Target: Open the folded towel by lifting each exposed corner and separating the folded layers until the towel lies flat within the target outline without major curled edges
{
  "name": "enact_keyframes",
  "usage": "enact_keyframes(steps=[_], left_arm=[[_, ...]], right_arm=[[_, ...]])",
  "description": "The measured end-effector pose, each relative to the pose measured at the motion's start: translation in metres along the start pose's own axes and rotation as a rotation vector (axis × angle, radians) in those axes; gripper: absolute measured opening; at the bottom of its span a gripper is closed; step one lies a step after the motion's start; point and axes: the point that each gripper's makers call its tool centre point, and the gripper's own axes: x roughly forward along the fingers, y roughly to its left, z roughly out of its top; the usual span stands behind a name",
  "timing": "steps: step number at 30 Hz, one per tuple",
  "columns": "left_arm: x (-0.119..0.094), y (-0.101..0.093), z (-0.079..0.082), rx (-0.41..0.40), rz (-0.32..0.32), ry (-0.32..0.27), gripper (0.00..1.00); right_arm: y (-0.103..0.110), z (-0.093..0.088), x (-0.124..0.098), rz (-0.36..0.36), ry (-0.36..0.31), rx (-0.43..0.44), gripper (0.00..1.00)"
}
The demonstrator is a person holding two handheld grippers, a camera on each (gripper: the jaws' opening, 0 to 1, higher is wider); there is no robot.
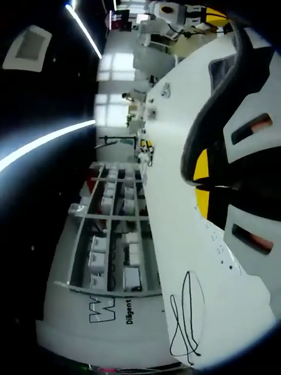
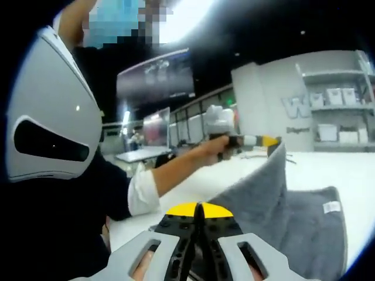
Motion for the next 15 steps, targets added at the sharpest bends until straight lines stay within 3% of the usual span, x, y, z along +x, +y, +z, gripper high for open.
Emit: enact_keyframes(steps=[8, 15], left_arm=[[0.007, 0.004, 0.01, 0.036, -0.025, -0.022, 0.02], [0.017, 0.005, 0.011, 0.053, -0.068, -0.028, 0.02]], right_arm=[[0.007, 0.007, 0.001, 0.037, -0.024, -0.001, 0.0], [0.007, 0.02, -0.006, 0.066, -0.089, 0.06, 0.0]])
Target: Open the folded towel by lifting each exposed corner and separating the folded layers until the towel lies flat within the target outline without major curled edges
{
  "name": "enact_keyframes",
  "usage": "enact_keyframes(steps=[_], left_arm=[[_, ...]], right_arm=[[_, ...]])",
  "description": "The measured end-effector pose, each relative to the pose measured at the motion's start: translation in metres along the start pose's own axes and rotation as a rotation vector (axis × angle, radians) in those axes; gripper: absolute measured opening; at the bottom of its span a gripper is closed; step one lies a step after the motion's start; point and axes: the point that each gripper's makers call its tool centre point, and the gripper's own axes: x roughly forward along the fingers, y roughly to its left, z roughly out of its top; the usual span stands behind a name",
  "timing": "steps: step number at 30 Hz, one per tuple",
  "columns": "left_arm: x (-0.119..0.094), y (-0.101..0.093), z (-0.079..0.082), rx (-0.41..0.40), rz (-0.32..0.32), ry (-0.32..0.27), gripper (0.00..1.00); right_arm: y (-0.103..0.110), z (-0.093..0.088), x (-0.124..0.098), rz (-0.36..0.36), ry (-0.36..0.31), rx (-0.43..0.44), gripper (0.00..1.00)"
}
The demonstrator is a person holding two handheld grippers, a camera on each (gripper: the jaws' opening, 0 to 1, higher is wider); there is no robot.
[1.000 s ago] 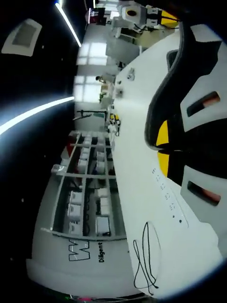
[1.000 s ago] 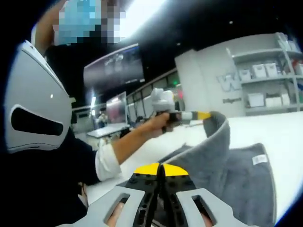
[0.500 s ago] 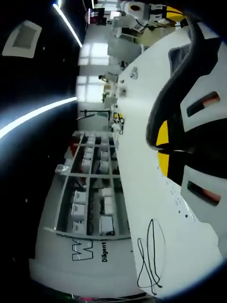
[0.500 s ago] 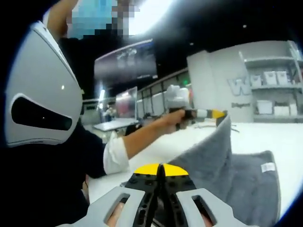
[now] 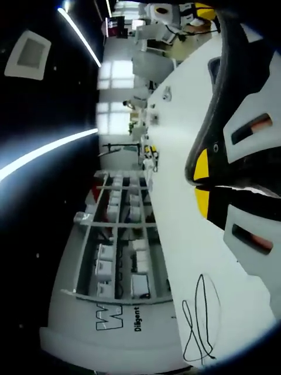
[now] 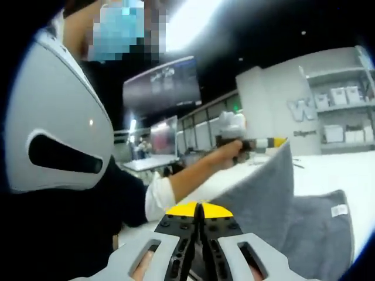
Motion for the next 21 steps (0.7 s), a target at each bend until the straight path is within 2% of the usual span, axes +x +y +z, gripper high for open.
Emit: enact_keyframes(steps=[4, 10, 12, 13, 21], left_arm=[[0.003, -0.002, -0.005, 0.012, -0.001, 0.016, 0.02], [-0.005, 0.001, -0.002, 0.017, 0.006, 0.019, 0.03], [-0.009, 0.004, -0.003, 0.028, 0.014, 0.027, 0.03], [-0.011, 0.005, -0.004, 0.034, 0.019, 0.034, 0.03], [-0.019, 0.018, -0.008, 0.026, 0.038, 0.044, 0.03]], right_arm=[[0.0, 0.003, -0.001, 0.003, -0.019, 0.018, 0.0], [0.003, 0.006, 0.001, 0.022, -0.034, 0.025, 0.0], [0.003, 0.021, -0.001, 0.041, -0.106, 0.096, 0.0], [0.001, 0.024, -0.002, 0.042, -0.113, 0.095, 0.0], [-0.004, 0.032, -0.001, 0.036, -0.123, 0.09, 0.0]])
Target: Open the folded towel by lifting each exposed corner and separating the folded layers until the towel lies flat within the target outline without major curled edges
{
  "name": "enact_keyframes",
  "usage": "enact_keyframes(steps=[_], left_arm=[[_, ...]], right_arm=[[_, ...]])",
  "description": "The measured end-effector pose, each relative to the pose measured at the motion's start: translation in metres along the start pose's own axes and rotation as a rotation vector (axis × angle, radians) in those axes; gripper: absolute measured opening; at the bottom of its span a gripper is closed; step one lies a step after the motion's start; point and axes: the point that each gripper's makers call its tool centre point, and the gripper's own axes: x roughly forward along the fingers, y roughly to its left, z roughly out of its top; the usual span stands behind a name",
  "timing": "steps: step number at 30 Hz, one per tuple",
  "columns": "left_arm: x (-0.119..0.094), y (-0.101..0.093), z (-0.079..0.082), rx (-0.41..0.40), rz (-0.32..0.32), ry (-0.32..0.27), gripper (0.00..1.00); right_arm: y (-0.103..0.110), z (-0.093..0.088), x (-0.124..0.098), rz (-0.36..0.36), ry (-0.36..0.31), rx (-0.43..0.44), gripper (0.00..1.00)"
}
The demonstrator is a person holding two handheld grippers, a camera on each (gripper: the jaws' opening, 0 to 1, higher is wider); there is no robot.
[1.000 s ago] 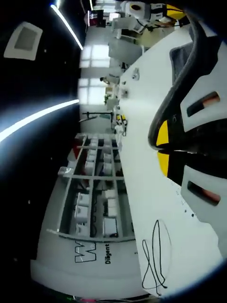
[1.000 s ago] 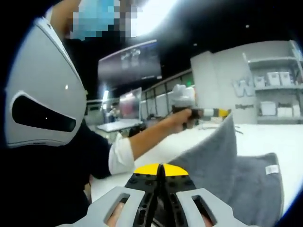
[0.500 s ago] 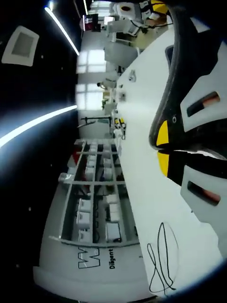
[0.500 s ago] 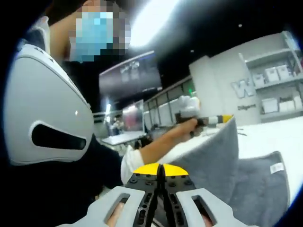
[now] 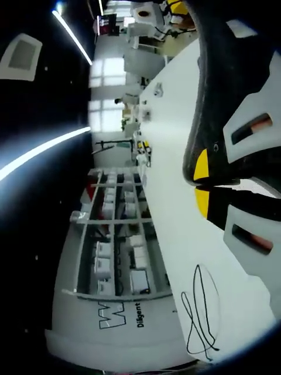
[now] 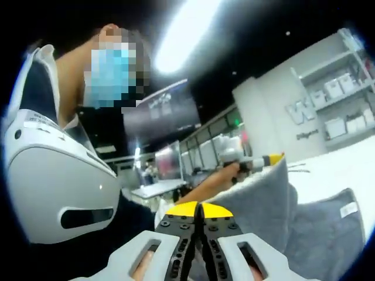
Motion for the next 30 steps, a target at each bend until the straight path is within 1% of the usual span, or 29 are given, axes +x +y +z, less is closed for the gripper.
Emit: enact_keyframes(steps=[4, 10, 15, 20, 24, 30], left_arm=[[-0.001, -0.001, -0.001, -0.001, -0.007, 0.001, 0.03], [-0.001, 0.0, -0.002, 0.054, 0.003, -0.004, 0.03], [-0.004, 0.003, -0.004, 0.07, 0.006, 0.015, 0.03], [-0.01, 0.007, -0.007, 0.09, 0.005, 0.028, 0.03], [-0.014, 0.009, -0.006, 0.091, 0.004, 0.027, 0.03], [-0.021, 0.012, -0.003, 0.124, 0.009, 0.027, 0.03]], right_arm=[[0.0, -0.001, 0.0, 0.006, 0.005, 0.007, 0.0], [0.0, 0.004, 0.003, 0.018, -0.013, 0.032, 0.0], [0.003, 0.004, 0.008, 0.032, -0.018, 0.042, 0.0], [0.005, 0.001, 0.015, 0.05, -0.007, 0.048, 0.0], [0.01, 0.001, 0.022, 0.071, -0.001, 0.044, 0.0], [0.014, -0.001, 0.029, 0.094, 0.008, 0.041, 0.0]])
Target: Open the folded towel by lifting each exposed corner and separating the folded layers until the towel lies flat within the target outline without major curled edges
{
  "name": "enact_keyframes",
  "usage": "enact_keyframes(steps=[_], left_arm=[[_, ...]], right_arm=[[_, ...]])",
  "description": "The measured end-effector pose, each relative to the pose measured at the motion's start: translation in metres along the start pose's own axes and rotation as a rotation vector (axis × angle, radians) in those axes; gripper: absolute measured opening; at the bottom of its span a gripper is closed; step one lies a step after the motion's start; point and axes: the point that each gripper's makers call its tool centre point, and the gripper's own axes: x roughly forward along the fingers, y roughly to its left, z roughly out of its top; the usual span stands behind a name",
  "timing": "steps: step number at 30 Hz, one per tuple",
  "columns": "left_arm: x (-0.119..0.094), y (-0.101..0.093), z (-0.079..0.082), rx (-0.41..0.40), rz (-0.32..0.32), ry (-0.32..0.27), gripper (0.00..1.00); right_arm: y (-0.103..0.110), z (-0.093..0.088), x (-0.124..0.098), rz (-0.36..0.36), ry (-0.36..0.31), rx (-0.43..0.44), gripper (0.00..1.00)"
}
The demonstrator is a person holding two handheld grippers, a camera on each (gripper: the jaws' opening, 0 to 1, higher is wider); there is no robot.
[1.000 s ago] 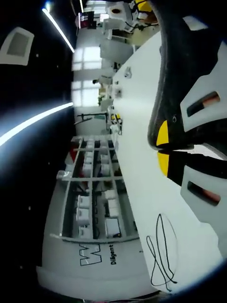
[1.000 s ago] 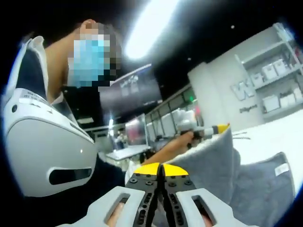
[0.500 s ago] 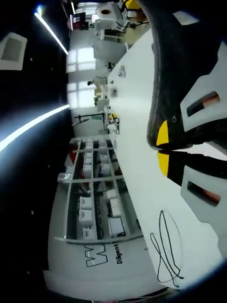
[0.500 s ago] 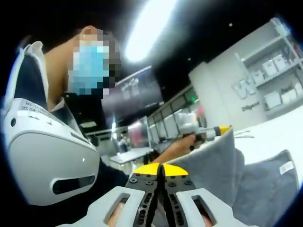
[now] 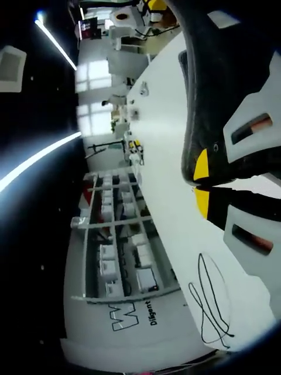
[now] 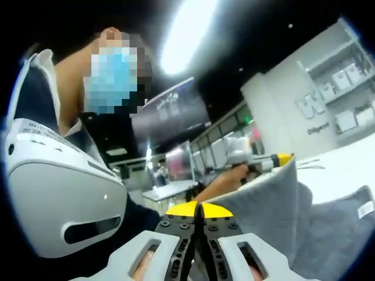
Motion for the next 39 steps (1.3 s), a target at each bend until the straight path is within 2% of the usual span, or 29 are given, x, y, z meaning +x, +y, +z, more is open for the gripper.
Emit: enact_keyframes(steps=[12, 20, 25, 28, 39], left_arm=[[-0.013, 0.007, -0.004, 0.024, 0.026, 0.016, 0.03], [-0.023, 0.013, -0.008, 0.007, 0.04, 0.014, 0.03], [-0.029, 0.015, -0.003, -0.025, 0.03, -0.015, 0.03], [-0.033, 0.016, -0.001, 0.005, 0.035, -0.022, 0.03], [-0.043, 0.021, 0.004, 0.017, 0.052, -0.028, 0.03]], right_arm=[[0.011, -0.004, 0.019, 0.052, 0.009, -0.008, 0.0], [0.016, -0.003, 0.024, 0.065, 0.015, -0.016, 0.0], [0.021, 0.001, 0.029, 0.086, 0.005, -0.014, 0.0], [0.024, 0.002, 0.032, 0.1, -0.001, -0.005, 0.0], [0.032, 0.005, 0.045, 0.136, -0.015, 0.005, 0.0]])
